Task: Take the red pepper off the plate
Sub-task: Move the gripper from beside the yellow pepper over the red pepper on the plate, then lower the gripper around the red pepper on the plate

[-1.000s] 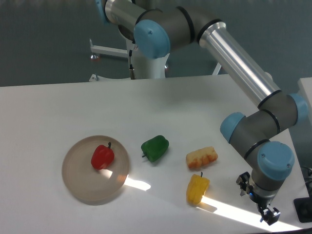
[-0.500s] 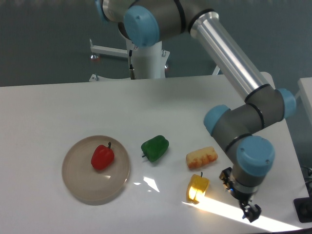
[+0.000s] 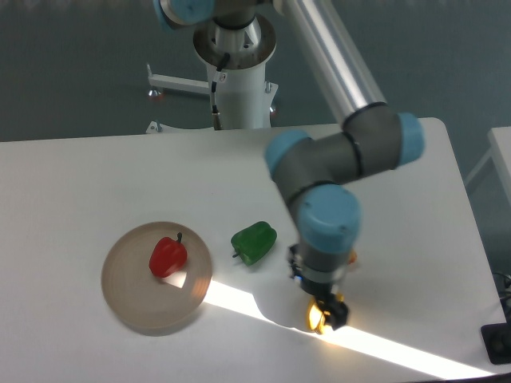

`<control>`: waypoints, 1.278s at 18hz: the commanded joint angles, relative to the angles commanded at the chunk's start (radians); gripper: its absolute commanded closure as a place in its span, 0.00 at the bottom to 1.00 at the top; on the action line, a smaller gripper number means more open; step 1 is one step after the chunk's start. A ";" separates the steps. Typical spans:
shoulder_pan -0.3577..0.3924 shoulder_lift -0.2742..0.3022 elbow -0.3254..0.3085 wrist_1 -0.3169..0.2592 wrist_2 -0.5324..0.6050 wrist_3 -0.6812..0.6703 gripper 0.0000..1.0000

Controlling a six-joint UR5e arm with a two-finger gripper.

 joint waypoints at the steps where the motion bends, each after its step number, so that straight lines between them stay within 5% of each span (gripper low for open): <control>1: -0.026 0.020 -0.020 -0.003 0.000 -0.054 0.00; 6: -0.114 0.101 -0.155 0.002 -0.014 -0.373 0.00; 16: -0.164 0.128 -0.272 0.015 -0.032 -0.640 0.00; 23: -0.186 0.126 -0.358 0.182 -0.035 -0.697 0.00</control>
